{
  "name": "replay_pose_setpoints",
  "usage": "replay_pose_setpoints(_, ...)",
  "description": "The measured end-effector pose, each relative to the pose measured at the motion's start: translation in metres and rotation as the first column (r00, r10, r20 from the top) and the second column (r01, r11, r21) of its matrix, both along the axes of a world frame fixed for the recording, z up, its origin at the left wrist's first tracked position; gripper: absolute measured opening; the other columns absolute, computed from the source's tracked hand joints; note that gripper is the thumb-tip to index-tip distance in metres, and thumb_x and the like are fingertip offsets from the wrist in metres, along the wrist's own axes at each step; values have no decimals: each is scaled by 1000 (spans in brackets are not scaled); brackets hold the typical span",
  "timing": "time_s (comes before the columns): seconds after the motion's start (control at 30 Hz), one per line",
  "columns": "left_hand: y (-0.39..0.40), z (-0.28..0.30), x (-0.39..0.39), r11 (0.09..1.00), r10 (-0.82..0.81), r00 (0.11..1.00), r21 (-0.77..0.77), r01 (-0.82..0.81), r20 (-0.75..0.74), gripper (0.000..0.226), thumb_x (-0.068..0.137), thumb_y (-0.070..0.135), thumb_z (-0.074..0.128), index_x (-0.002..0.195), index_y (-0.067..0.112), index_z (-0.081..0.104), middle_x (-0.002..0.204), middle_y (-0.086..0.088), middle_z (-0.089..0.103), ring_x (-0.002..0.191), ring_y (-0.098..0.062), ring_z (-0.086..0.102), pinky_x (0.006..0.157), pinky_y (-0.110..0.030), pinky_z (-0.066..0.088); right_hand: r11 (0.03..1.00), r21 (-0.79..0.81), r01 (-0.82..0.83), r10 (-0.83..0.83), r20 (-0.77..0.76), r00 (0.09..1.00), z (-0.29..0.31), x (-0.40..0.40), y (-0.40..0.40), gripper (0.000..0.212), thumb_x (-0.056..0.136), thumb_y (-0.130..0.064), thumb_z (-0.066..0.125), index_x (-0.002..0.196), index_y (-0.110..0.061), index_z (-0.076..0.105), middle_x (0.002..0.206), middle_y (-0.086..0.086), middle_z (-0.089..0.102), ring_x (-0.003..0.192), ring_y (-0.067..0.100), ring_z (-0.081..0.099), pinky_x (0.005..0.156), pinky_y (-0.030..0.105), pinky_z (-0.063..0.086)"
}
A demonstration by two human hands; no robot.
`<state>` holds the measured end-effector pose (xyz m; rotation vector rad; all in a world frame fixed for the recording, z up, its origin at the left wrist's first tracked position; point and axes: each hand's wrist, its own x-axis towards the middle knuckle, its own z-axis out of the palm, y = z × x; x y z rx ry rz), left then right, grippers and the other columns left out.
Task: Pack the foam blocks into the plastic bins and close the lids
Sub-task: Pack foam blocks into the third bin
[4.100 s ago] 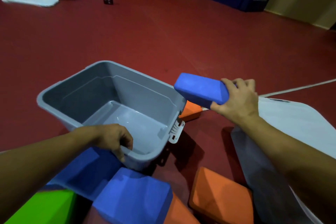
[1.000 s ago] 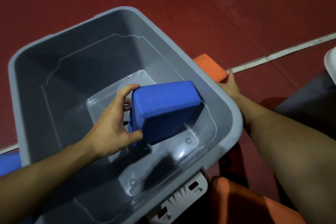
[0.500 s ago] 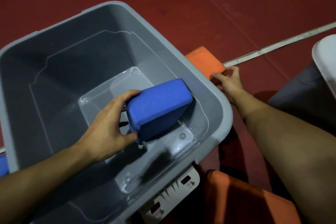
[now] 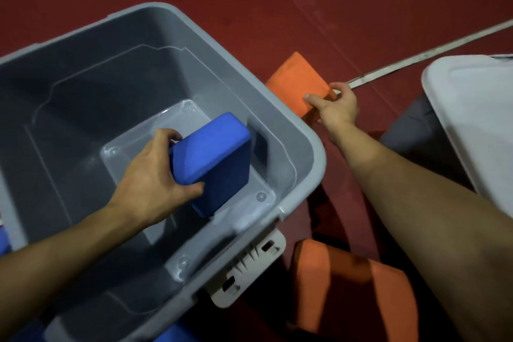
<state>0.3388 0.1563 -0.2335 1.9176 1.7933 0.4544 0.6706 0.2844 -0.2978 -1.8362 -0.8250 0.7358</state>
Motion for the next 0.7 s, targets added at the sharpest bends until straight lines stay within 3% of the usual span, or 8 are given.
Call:
replay_pose_setpoints(0.07, -9, 3, -4, 999, 19, 995, -31, -22, -97, 87, 60, 40, 85, 132, 25, 39, 117, 6, 52, 96, -15, 49, 80, -35, 43, 998, 56, 5, -12, 122, 992, 14, -1, -19, 63, 58, -37, 88, 114, -29, 61, 99, -7, 64, 91, 11, 58, 78, 16, 41)
replay_pose_setpoints(0.17, -23, 12, -12, 999, 17, 968, 42, -7, -250, 76, 60, 55, 81, 126, 30, 52, 116, 3, 61, 100, -22, 57, 89, -46, 44, 978, 210, -1, -58, 275, 960, 38, 1, -45, 69, 57, -35, 84, 119, -26, 57, 111, -3, 64, 102, 15, 59, 89, 25, 45)
replay_pose_setpoints(0.27, -34, 23, -22, 996, 20, 943, 92, 11, -332, 69, 56, 58, 79, 117, 35, 57, 108, 4, 66, 99, -25, 61, 85, -44, 43, 941, 334, -53, -83, 380, 921, 67, -5, -65, 69, 56, -32, 80, 121, -21, 57, 117, 0, 61, 106, 16, 57, 93, 28, 44)
replay_pose_setpoints(0.43, -56, 49, -38, 989, 70, 953, 143, -29, -295, 66, 57, 54, 82, 116, 31, 60, 110, 2, 68, 99, -26, 64, 81, -39, 45, 908, 382, -174, -75, 555, 828, 120, -17, -93, 69, 60, -32, 78, 125, -22, 57, 125, 1, 56, 110, 24, 52, 92, 27, 37)
replay_pose_setpoints(0.57, -68, 70, -47, 984, 94, 965, 172, -52, -246, 76, 61, 58, 79, 128, 33, 54, 122, 5, 64, 108, -23, 61, 94, -44, 41, 840, 432, -328, -75, 691, 719, 167, -37, -120, 65, 62, -28, 76, 124, -17, 58, 125, 4, 55, 108, 27, 49, 91, 22, 32)
replay_pose_setpoints(0.7, -72, 64, -58, 980, 121, 965, 183, -78, -234, 76, 64, 58, 78, 131, 33, 51, 127, 7, 62, 115, -22, 58, 109, -55, 23, 717, 503, -482, -94, 756, 648, 211, -64, -126, 64, 60, -23, 78, 119, -10, 61, 121, 8, 58, 108, 30, 54, 95, 13, 27)
